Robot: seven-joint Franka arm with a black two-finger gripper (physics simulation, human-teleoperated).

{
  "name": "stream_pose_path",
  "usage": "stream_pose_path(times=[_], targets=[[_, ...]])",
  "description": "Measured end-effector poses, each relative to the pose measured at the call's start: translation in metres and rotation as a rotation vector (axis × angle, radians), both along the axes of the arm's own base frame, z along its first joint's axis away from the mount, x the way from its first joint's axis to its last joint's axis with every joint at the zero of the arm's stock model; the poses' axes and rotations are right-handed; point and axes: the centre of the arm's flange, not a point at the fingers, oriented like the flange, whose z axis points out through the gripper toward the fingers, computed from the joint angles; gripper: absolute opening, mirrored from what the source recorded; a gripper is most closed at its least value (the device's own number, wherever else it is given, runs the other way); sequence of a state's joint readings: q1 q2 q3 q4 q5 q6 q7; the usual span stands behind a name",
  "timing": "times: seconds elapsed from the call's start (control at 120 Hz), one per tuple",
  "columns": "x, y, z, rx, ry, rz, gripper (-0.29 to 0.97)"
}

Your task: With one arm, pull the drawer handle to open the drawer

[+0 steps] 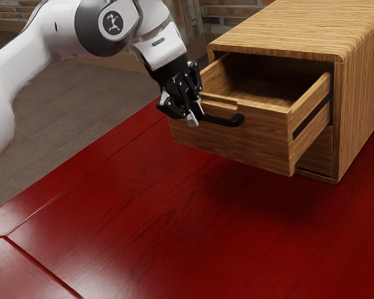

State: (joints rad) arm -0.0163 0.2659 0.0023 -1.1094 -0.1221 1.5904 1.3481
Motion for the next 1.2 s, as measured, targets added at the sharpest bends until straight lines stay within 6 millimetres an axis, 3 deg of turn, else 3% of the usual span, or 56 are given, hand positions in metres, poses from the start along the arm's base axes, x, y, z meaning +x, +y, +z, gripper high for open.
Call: stream_pose_path(times=[0.475,0.683,0.808,0.917,1.017,1.142,1.2], targets=[[-0.046,0.0,0.004,-0.013,-0.002,0.033,0.11],[-0.054,0.001,0.011,-0.018,-0.022,0.045,0.12],[-0.064,0.008,0.029,-0.014,-0.057,0.061,0.12],[-0.086,0.016,0.062,-0.012,-0.119,0.077,0.15],[-0.11,0.02,0.092,-0.013,-0.175,0.084,0.32],[-0.129,0.011,0.108,-0.018,-0.183,0.064,0.48],[-0.14,-0.003,0.114,-0.016,-0.174,0.036,0.53]])
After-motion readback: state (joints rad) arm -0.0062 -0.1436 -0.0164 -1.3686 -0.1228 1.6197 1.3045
